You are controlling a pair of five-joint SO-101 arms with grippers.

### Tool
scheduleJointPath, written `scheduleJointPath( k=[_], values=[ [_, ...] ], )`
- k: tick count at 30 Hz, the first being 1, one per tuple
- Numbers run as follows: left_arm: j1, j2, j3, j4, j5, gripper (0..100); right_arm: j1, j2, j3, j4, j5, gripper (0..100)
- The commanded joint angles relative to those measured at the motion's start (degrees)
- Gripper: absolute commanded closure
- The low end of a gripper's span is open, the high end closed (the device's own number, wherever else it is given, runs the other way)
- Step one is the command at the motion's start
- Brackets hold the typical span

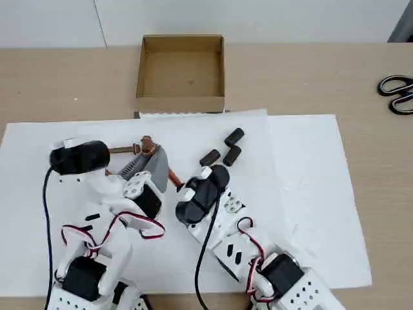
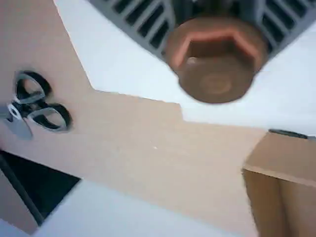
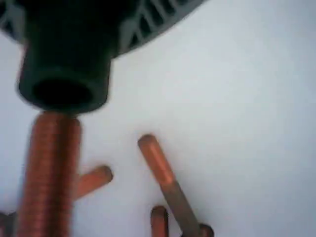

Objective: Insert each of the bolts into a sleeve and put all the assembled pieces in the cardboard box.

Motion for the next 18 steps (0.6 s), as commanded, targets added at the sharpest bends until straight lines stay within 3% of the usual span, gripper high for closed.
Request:
scheduleJointPath(
  k=[1,18],
  values=[
    [1.5,-0.7,-3.2,-0.3,0.2,99,-0.5,-0.8,-0.4,-1.6,0.4,99.5],
    [1.4,-0.6,-2.8,0.1,0.0,99,-0.5,-0.9,-2.3,-1.6,0.7,99.5]
  ],
)
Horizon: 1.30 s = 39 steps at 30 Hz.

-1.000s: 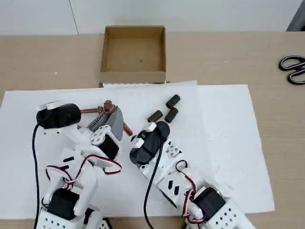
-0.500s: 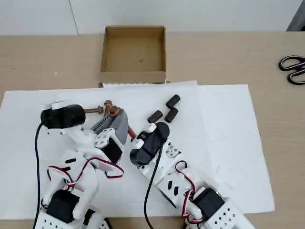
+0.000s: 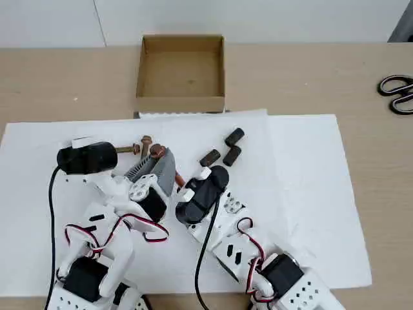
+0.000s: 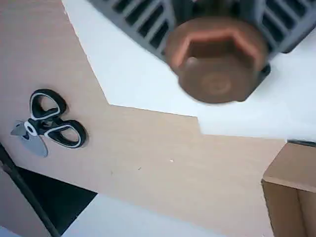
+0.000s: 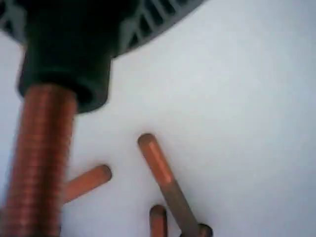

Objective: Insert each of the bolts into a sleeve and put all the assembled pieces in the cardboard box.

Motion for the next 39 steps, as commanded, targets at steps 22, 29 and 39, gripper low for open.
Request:
scheduleJointPath(
  k=[22,29,39],
  values=[
    [-0.1,-0.6,-1.7,1.4,-0.2,99,-0.4,-0.8,-2.4,-4.3,0.6,99.5],
    [-0.2,-0.6,0.3,-1.4,-1.6,99,-0.5,-0.8,-2.4,-4.3,0.6,99.5],
    [0.1,-0.6,0.5,-1.2,-1.7,99,-0.5,-0.8,-2.4,-4.4,0.6,99.5]
  ],
)
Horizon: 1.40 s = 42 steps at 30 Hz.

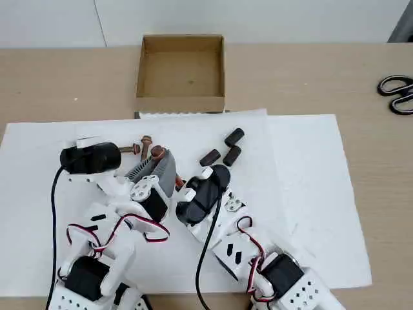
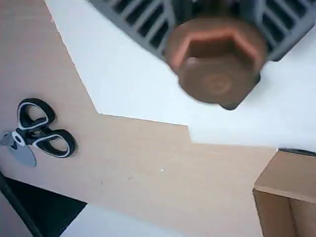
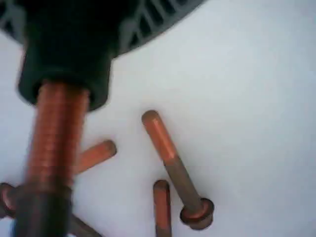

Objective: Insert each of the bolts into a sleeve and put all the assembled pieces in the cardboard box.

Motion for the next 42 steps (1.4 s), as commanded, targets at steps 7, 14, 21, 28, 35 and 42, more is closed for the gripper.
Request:
scheduleJointPath(
  k=[7,14,21,28,35,42],
  values=[
    [2.4,-0.9,-1.1,4.0,-2.8,99,-0.5,-0.8,-2.5,-2.3,3.0,99.5],
    [7.6,-0.9,-1.1,10.0,-4.7,99,-0.4,-0.8,-2.5,-7.0,3.0,99.5],
    [7.6,-0.7,-0.9,12.1,-6.7,99,-0.1,-0.8,-2.5,-11.1,3.1,99.5],
    [7.2,-0.7,-0.9,12.0,-6.8,99,-0.1,-0.4,-2.3,-10.7,3.1,99.5],
    [7.2,-0.6,-1.1,12.3,-7.8,77,-0.1,-0.3,-1.8,-10.6,3.1,99.5],
    [6.9,-0.6,-1.2,12.2,-10.9,76,-0.2,-0.3,-0.8,-10.6,3.1,99.5]
  ],
)
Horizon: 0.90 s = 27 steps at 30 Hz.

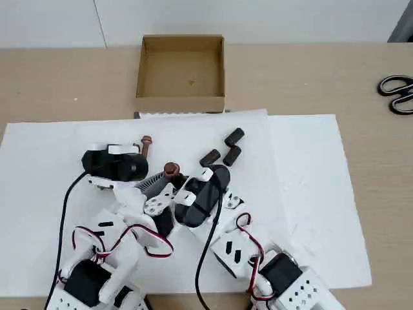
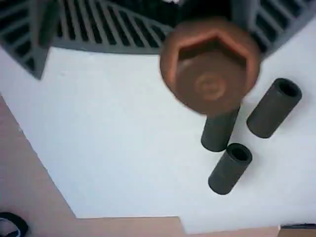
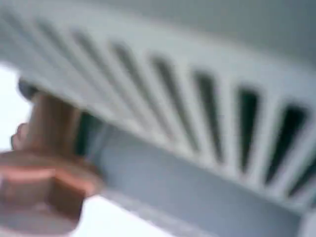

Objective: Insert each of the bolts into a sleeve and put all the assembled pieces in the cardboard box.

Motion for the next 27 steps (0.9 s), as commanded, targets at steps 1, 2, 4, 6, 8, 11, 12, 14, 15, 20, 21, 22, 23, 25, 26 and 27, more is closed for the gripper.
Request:
scheduleJointPath(
  k=[1,2,4,6,8,11,12,14,15,20,21,22,23,25,26,27],
  values=[
    [-0.4,0.4,-1.1,1.5,-3.6,76,-0.3,-0.5,-1.1,-2.7,0.7,99.5],
    [-1.2,0.4,-1.7,1.5,-4.9,76,-0.4,-0.5,-1.1,-2.7,0.7,99.5],
    [-3.3,0.4,-2.4,1.5,-8.3,76,-0.4,-0.5,-1.1,-2.7,0.7,99.5],
    [-5.5,0.4,-2.5,1.5,-11.9,76,-0.4,-0.5,-1.1,-2.7,0.7,99.5],
    [-7.7,0.4,-2.5,1.5,-14.2,76,-0.4,-0.5,-1.1,-2.7,0.7,99.5],
    [-9.5,0.4,-3.2,1.5,-15.3,76,-0.4,-0.5,-1.1,-2.7,0.7,99.5],
    [-9.5,0.4,-3.6,1.5,-15.1,76,-0.4,-0.5,-1.1,-2.7,0.7,99.5],
    [-9.4,0.4,-5.0,1.5,-14.9,76,-0.4,-0.5,-1.0,-2.7,0.7,99.5],
    [-9.4,0.4,-5.7,1.5,-14.9,76,-0.4,-0.5,-1.0,-2.7,0.7,99.5],
    [-9.5,0.4,-9.7,1.5,-14.8,77,-0.2,-0.5,0.9,-2.7,0.6,99.5],
    [-9.5,0.4,-10.8,1.5,-14.3,80,-0.2,-0.5,1.1,-2.7,0.5,99.5],
    [-9.5,0.4,-11.9,1.5,-14.1,84,-0.1,-0.5,1.1,-2.7,0.4,99.5],
    [-9.5,0.4,-12.7,1.4,-14.1,88,-0.1,-0.5,1.2,-2.7,0.4,99.5],
    [-9.6,0.4,-13.5,1.2,-14.2,99,0.5,-0.5,1.2,-2.7,0.4,99.5],
    [-9.9,0.3,-13.5,1.2,-14.2,100,1.1,-0.4,1.2,-2.7,0.3,99.5],
    [-11.3,0.2,-13.3,1.2,-14.2,98,2.0,-0.4,1.2,-2.6,0.3,99.5]
  ],
)
